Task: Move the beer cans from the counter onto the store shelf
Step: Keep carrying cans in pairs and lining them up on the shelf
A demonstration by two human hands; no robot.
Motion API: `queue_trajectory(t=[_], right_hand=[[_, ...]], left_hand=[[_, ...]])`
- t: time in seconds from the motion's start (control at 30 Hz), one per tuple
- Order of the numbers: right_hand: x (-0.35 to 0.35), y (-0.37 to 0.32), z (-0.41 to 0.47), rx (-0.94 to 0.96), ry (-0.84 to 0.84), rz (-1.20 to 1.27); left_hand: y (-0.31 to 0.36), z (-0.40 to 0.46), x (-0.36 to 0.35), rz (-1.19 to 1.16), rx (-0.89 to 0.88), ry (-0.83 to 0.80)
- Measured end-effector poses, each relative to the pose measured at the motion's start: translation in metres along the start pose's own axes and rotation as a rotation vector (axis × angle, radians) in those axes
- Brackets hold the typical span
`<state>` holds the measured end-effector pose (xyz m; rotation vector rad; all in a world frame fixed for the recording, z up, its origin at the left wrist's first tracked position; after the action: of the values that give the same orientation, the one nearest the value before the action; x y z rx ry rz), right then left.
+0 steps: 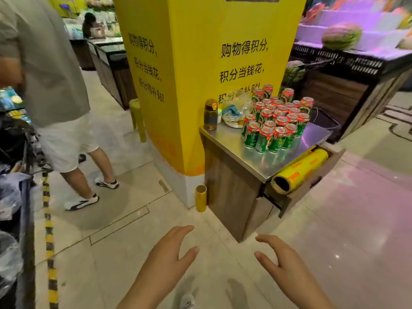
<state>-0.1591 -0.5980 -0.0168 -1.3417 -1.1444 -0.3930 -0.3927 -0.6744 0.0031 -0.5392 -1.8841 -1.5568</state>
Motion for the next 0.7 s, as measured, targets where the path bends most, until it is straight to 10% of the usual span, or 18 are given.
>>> queue_trajectory(t=[0.7], right_hand=[[0.17, 0.103, 0.282, -0.215, 0.297, 0.147]], left_hand=[[0.149, 0.433, -0.031, 0.065, -0.279, -0.159]])
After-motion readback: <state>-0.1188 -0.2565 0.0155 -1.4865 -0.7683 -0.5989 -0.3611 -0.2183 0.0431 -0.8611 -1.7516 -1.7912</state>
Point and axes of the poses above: each hand's wrist, its own z-axis towards the middle knuckle, its own x-axis out of the back of the hand, y = z × x, the point moved 6 cm from there along z, towards the middle knuckle, and after that the axes turned 4 degrees about -z, right-handed, at the moved point
